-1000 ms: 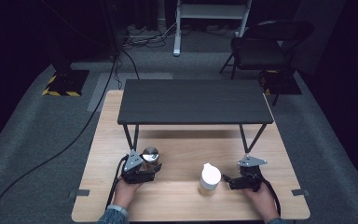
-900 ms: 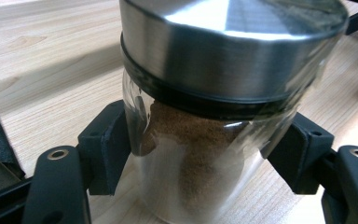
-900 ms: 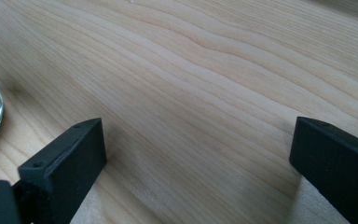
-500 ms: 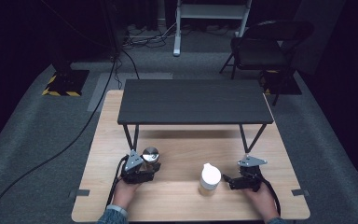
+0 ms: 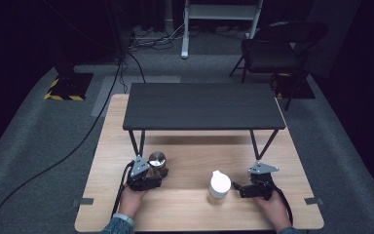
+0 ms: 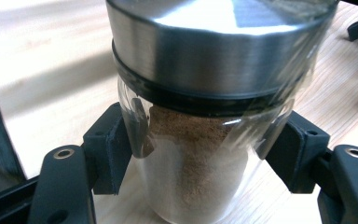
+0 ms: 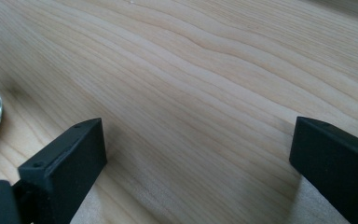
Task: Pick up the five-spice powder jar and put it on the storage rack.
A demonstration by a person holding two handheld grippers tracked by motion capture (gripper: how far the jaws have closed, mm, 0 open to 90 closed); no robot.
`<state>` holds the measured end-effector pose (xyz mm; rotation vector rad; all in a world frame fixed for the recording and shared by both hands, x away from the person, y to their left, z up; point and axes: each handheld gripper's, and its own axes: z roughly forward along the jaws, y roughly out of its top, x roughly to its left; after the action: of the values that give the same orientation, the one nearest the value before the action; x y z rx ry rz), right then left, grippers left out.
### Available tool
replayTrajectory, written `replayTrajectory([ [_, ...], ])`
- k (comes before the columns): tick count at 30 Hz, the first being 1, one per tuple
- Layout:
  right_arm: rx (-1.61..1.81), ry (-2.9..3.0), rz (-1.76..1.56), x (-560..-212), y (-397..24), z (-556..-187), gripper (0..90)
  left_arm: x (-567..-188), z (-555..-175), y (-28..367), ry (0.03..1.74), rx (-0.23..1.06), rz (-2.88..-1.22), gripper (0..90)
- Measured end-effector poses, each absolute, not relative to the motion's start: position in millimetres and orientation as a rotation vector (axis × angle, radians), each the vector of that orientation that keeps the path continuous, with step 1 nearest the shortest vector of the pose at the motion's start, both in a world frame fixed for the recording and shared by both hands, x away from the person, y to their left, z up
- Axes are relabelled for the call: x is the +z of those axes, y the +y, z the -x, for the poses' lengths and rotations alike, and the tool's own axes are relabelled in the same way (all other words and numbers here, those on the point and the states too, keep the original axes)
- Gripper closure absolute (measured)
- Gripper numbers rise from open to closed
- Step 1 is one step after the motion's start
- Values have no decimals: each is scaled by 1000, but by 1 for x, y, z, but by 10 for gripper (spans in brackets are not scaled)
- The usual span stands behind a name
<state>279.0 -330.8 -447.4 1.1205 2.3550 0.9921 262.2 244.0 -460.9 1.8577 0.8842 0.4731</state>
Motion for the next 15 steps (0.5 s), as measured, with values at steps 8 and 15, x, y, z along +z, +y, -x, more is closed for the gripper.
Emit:
replayTrajectory([
  [8,993,2355,-1120,-447,-331,-280,34,-415,-261,227,814,454,-1851,307],
  [15,993,2356,-1118,-447,-331,-280,33,-357,-265,209,789,442,-1866,307],
])
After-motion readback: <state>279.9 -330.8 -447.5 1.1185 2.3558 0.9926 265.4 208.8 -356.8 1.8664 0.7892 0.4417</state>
